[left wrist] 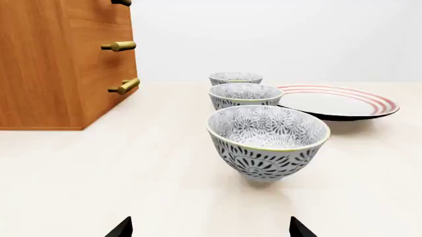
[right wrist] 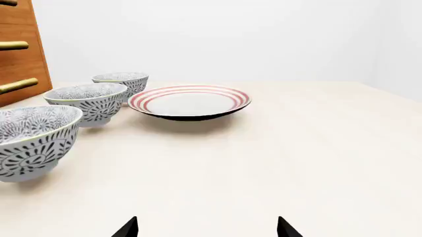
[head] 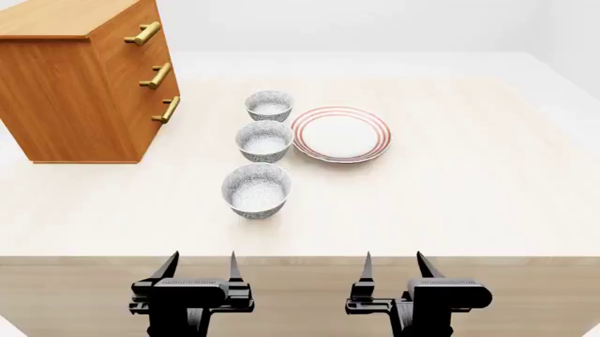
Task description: Stack the bowl in the middle on the bowl at the back.
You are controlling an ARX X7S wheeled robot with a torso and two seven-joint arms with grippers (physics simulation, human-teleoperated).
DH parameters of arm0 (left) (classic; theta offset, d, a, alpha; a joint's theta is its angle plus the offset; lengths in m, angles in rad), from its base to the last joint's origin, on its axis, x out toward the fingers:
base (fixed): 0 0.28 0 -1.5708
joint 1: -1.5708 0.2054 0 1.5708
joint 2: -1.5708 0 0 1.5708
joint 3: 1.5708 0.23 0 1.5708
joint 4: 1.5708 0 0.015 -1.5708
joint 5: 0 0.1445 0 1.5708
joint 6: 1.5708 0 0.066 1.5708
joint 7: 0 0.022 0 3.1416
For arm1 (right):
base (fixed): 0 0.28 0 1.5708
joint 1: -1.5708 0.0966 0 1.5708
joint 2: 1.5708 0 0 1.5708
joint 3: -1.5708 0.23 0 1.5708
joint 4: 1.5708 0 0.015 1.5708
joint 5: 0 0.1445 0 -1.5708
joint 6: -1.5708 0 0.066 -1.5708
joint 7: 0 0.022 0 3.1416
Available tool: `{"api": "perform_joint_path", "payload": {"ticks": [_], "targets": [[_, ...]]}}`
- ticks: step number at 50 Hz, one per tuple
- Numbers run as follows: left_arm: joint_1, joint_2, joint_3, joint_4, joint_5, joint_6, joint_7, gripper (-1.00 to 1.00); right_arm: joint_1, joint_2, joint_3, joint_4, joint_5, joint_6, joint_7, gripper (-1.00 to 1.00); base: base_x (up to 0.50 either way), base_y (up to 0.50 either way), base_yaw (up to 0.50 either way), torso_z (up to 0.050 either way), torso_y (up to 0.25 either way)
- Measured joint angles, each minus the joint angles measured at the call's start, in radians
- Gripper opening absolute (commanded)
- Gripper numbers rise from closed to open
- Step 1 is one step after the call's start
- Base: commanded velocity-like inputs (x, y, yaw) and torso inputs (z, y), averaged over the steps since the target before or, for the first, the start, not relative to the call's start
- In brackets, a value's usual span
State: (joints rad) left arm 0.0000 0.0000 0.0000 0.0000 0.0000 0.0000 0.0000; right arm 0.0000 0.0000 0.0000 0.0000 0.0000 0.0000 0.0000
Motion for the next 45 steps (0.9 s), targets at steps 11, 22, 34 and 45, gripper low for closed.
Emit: {"api": "perform_joint_path", "payload": {"ticks": [11, 22, 34, 45], "targets": [[0.002, -0.028, 0.015, 0.055, -0.035, -0.068, -0.008, 1.0, 0.002, 0.023, -0.033, 0.009, 0.005, 0.015, 0.028, 1.0, 0.0, 0.0, 0.0, 0.0, 0.0], [-0.021, -0.049, 0.03, 0.067, -0.07, -0.157, -0.028, 1.0, -0.011, 0.054, -0.074, -0.023, -0.015, 0.04, 0.064, 1.0, 0.04, 0.16, 0.0, 0.0, 0.0], [-0.034, -0.074, 0.057, 0.058, -0.071, -0.193, -0.052, 1.0, -0.017, 0.074, -0.111, -0.05, -0.028, 0.056, 0.091, 1.0, 0.14, 0.39, 0.0, 0.0, 0.0], [-0.04, -0.094, 0.092, 0.037, -0.09, -0.16, -0.031, 1.0, -0.007, 0.094, -0.121, -0.06, -0.02, 0.091, 0.108, 1.0, 0.0, 0.0, 0.0, 0.046, 0.0]]}}
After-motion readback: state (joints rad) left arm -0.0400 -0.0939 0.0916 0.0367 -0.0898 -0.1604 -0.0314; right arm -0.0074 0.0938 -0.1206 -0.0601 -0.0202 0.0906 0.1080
